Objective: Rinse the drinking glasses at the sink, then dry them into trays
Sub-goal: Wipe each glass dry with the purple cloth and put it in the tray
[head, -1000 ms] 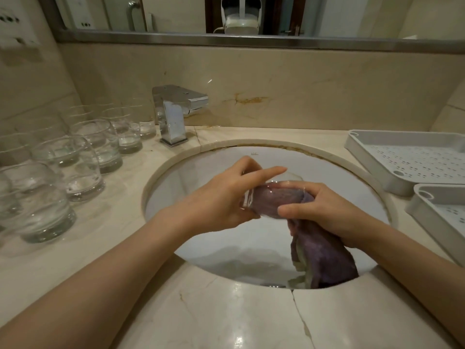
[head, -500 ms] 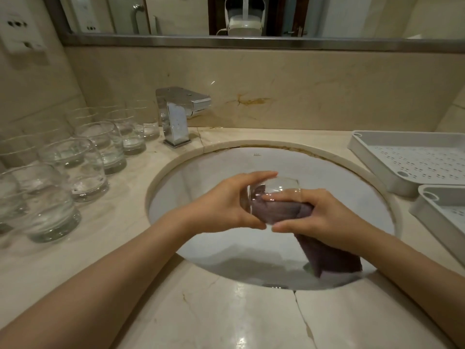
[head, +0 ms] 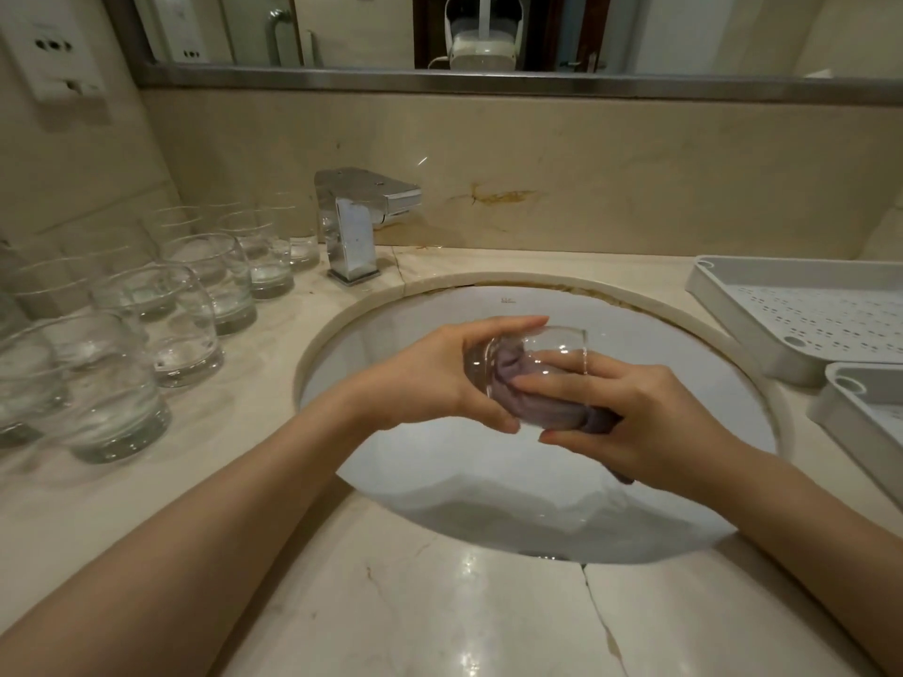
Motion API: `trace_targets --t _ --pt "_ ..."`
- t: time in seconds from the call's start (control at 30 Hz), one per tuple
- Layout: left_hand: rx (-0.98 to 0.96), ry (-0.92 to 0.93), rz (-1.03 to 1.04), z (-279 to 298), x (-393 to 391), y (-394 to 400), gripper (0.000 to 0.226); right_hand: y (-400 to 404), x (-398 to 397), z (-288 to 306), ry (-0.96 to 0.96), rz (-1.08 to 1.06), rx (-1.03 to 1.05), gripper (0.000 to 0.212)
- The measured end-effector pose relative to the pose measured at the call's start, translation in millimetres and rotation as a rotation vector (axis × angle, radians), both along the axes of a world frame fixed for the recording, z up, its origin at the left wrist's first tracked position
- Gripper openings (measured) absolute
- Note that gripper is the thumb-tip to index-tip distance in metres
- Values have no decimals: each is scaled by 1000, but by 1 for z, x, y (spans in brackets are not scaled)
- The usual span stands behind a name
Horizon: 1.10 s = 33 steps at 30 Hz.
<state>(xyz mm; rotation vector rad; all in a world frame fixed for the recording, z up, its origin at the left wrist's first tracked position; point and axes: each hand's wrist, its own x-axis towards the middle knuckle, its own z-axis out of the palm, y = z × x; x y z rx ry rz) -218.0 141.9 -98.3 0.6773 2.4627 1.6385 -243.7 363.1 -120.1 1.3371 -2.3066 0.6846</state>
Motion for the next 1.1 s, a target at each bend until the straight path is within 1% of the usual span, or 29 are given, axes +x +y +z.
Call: trace_targets --t 0.03,0.1,0.17,0.23,0.27,0.3,0.33,0.37,0.43,0.47,0.5,0.57,0.6,0.63,0.67,0.7,0.73,0.77,0.83,0.87,0.93,0.97,1.0,1.03,1.07,1.1 --pt "-22 1 -2 -2 1 2 88 -1 1 -1 -78 23 -22 48" --pt "-97 71 35 -9 2 6 88 -4 4 0 -339 76 -108 48" --pt "-224 239 77 -15 1 6 90 -6 7 5 -635 65 -236 43" --pt "-398 457 83 -19 0 5 91 -8 8 9 -905 75 -330 39" --pt "-469 562 74 -20 -1 4 91 -9 8 11 -1004 75 -342 39" --pt "-506 635 71 -21 -3 3 92 -10 9 13 -1059 74 -349 38" --pt "-509 657 78 -21 -3 2 93 -11 10 12 -1063 70 -355 38" --pt "-484 636 87 -22 -4 1 94 -12 11 11 -1036 71 -364 38" --pt "-396 521 87 -21 -4 1 96 -11 11 7 -925 77 -372 40" --pt "-339 442 87 -20 -4 2 97 -10 11 7 -828 80 -344 40" --pt "-261 346 88 -19 -5 2 96 -8 10 7 -667 72 -280 38" --pt "-105 142 83 -15 -3 3 94 -4 6 5 -252 38 -72 41" --pt "-50 67 72 -14 -3 3 91 -1 3 3 -103 20 21 44" --pt "-11 15 58 -14 -3 3 89 0 1 2 -35 6 72 45" --pt "9 -11 50 -14 -2 4 88 2 -1 2 -28 5 76 45" --pt "9 -2 46 -14 0 6 86 1 0 2 -57 16 63 45" --pt "-9 29 50 -16 1 8 85 0 2 2 -125 29 33 45" --pt "-42 69 63 -18 2 9 85 -2 4 2 -229 36 -12 45" --pt "-174 199 92 -23 2 10 89 -5 6 4 -526 41 -119 41" --pt "-275 301 104 -24 2 9 91 -5 6 6 -689 54 -175 39" --pt "-494 581 131 -25 0 6 94 -7 5 9 -978 100 -298 36" --pt "-564 712 143 -25 -2 5 96 -7 6 12 -1052 110 -345 36" --pt "-585 779 154 -24 -3 4 98 -7 7 14 -1061 120 -362 37" --pt "-570 781 159 -22 -3 3 99 -8 8 14 -1028 129 -376 38" --pt "-531 735 152 -20 -3 3 100 -7 8 13 -973 132 -384 39" --pt "-481 650 138 -18 -3 3 101 -7 9 13 -912 138 -377 41"
